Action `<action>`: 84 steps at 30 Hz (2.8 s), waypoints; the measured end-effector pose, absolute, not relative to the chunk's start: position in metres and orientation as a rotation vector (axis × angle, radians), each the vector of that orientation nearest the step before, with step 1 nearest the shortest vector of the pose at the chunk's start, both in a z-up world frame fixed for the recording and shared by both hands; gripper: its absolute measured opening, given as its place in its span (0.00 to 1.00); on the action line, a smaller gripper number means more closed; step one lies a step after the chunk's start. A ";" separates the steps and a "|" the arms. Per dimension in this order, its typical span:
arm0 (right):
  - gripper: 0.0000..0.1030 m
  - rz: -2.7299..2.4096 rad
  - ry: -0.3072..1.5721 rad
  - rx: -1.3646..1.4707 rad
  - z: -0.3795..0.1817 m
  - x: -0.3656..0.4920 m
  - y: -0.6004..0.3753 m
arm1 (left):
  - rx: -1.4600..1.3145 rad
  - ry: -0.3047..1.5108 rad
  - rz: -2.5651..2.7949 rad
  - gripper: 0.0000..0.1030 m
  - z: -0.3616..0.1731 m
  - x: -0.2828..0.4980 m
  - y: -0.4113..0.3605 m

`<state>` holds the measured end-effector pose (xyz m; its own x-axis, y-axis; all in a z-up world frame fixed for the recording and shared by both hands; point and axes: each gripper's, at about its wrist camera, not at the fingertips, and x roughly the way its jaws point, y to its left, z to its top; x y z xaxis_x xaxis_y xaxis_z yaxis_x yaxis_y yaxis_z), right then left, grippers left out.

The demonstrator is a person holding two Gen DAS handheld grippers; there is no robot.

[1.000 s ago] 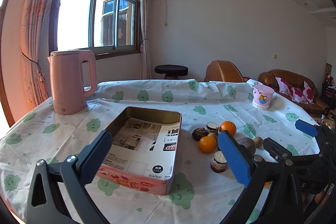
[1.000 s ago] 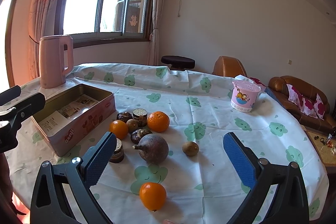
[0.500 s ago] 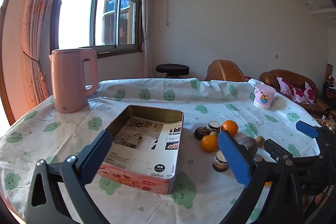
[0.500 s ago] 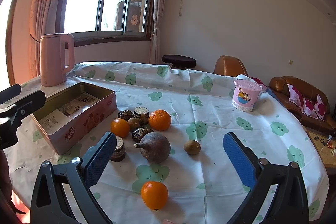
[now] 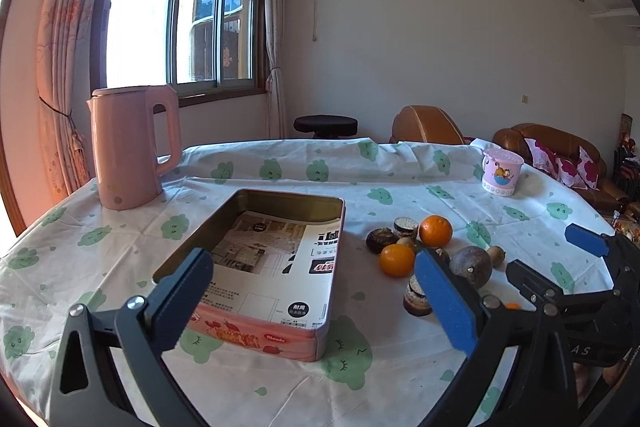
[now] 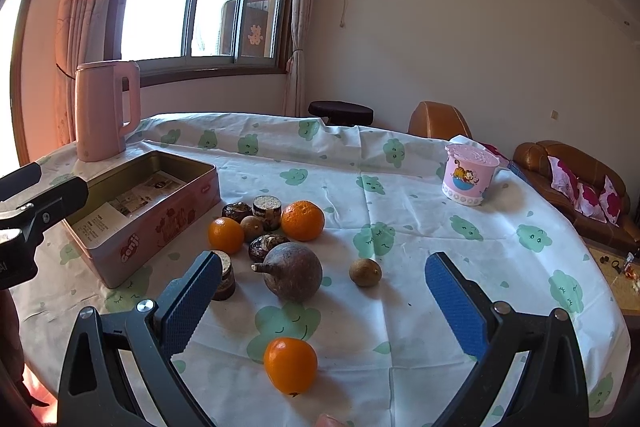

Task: Organize fruits
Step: 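Grasp the orange with the right tool while the left tool grasps the crumb-topped pastry, then carry the orange and the pastry over the open tin box with both tools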

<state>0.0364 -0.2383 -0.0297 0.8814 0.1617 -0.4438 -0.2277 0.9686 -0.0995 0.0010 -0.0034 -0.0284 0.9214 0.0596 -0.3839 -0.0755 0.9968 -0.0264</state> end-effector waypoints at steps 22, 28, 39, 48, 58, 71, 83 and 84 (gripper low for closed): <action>0.41 0.410 0.634 -0.124 -0.091 0.033 -0.252 | 0.031 0.492 -0.079 0.89 -0.052 0.012 -0.048; 0.34 0.404 0.604 -0.104 -0.081 0.037 -0.257 | 0.041 0.561 -0.155 0.70 -0.056 0.027 -0.063; 0.33 0.301 0.534 -0.076 -0.058 0.067 -0.272 | 0.046 0.706 -0.190 0.54 -0.065 0.065 -0.080; 0.33 0.299 0.544 -0.086 -0.060 0.069 -0.270 | 0.017 0.800 -0.221 0.37 -0.081 0.084 -0.081; 0.33 0.310 0.532 -0.098 -0.061 0.065 -0.269 | 0.020 0.724 -0.212 0.35 -0.074 0.075 -0.079; 0.33 0.316 0.482 -0.107 -0.058 0.058 -0.268 | 0.036 0.598 -0.164 0.35 -0.063 0.058 -0.076; 0.33 0.320 0.441 -0.114 -0.056 0.052 -0.267 | 0.035 0.523 -0.132 0.35 -0.058 0.047 -0.074; 0.33 0.320 0.439 -0.115 -0.056 0.052 -0.267 | 0.037 0.517 -0.130 0.35 -0.057 0.046 -0.075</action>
